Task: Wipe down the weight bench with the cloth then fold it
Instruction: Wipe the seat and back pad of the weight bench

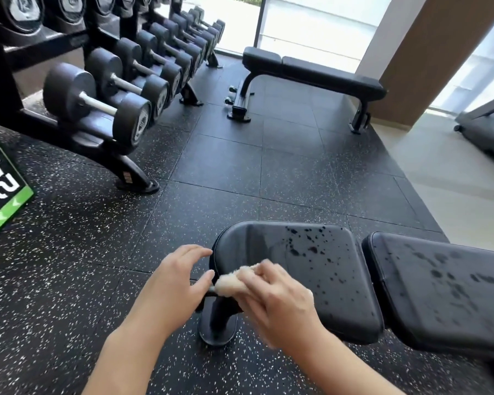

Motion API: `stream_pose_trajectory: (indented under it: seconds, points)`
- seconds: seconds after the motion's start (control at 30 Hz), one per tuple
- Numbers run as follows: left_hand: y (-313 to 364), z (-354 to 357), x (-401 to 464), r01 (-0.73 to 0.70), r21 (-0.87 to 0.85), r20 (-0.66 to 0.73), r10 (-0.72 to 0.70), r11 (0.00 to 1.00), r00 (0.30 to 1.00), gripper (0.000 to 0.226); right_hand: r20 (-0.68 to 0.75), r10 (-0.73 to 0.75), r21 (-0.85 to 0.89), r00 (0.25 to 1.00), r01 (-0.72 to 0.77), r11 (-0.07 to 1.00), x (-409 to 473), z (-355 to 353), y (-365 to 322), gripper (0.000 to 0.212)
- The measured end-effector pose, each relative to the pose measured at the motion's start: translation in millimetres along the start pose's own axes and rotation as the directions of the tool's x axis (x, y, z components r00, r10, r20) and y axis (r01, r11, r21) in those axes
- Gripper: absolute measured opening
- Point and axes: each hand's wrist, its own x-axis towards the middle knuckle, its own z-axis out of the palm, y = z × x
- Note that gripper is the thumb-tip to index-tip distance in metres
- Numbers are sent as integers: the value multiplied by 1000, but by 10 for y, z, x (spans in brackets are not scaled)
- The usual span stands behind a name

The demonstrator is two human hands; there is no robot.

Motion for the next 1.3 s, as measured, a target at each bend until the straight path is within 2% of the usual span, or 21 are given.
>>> stream_pose_trajectory:
  seconds: [0.17, 0.33, 0.47, 0.63, 0.8, 0.93, 1.13, 1.3]
  points:
    - [-36, 67, 52, 23, 3, 22, -23, 1000, 1000, 39, 14, 130, 73, 991, -131, 989, 800, 302, 323, 27]
    - [19, 150, 58, 18, -12, 10, -18, 1000, 1000, 41, -15, 185, 56, 983, -184, 981, 1333, 455, 523, 34]
    - [41, 112, 86, 36, -18, -18, -36, 999, 999, 49, -17, 116, 17, 993, -116, 993, 1168, 399, 503, 33]
    - [62, 20, 130, 26, -31, -67, -28, 999, 997, 50, -9, 63, 30, 998, -62, 998, 211, 112, 308, 35]
    - [141, 199, 126, -56, -6, 0, 56, 998, 998, 50, 15, -17, 22, 1000, 17, 1000, -341, -144, 348, 30]
    - [162, 333, 146, -74, -1, 15, 74, 997, 997, 47, 4, 37, -25, 999, -37, 999, 12, -25, 473, 29]
    - [184, 403, 114, -84, 19, -5, 84, 996, 996, 42, -9, 199, 27, 980, -199, 980, 987, 189, 797, 27]
    - [213, 424, 90, -77, 24, -11, 78, 997, 997, 42, -16, 245, 37, 969, -244, 969, 997, 212, 753, 33]
